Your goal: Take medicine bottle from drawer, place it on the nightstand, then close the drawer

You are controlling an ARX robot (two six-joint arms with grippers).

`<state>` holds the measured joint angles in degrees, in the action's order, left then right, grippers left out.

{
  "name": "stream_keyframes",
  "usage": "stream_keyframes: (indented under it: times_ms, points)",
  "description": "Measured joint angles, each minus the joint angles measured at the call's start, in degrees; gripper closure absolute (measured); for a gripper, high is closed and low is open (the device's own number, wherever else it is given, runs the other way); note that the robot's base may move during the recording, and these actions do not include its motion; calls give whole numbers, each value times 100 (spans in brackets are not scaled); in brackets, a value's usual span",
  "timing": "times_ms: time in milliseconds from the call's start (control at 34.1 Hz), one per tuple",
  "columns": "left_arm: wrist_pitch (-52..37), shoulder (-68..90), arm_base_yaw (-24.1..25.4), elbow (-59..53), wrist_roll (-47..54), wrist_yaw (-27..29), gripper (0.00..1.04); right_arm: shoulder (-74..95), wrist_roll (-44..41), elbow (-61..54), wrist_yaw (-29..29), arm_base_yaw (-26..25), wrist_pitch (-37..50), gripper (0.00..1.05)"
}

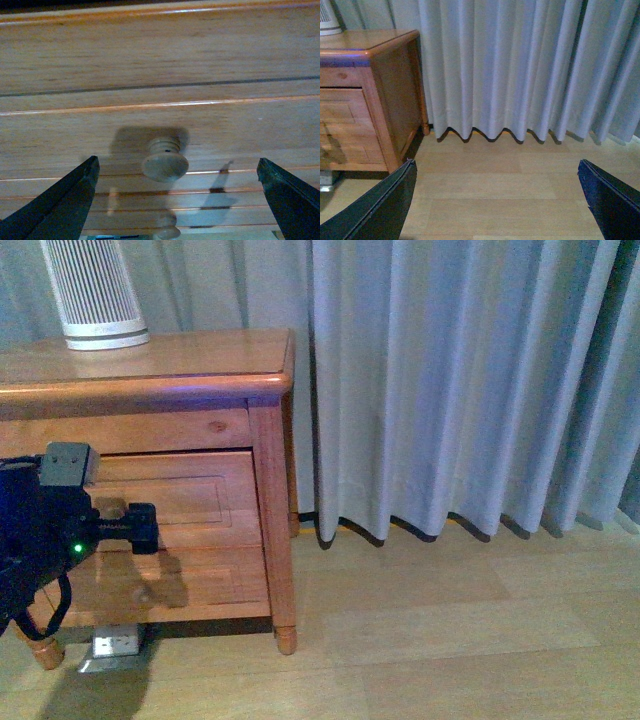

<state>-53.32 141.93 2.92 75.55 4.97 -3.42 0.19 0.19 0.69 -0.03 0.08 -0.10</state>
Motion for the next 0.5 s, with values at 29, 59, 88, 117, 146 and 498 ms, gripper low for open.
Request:
stream_keyframes:
  times_ms: [29,59,88,117,146,498]
  points:
    - [9,7,11,17,-15,-4,7,0,0,0,0,0,0,7]
    - [15,22,20,52,-17,-13,7,0,0,0,0,0,0,7]
    - [28,31,24,81,-20,-24,7,0,0,0,0,0,0,7]
    - [50,44,26,111,-24,-35,7,0,0,0,0,0,0,7]
    - [74,59,31,140,-28,-50,7,0,0,0,0,0,0,7]
    - [208,192,48,361,-153,-129,7,0,0,0,0,0,0,7]
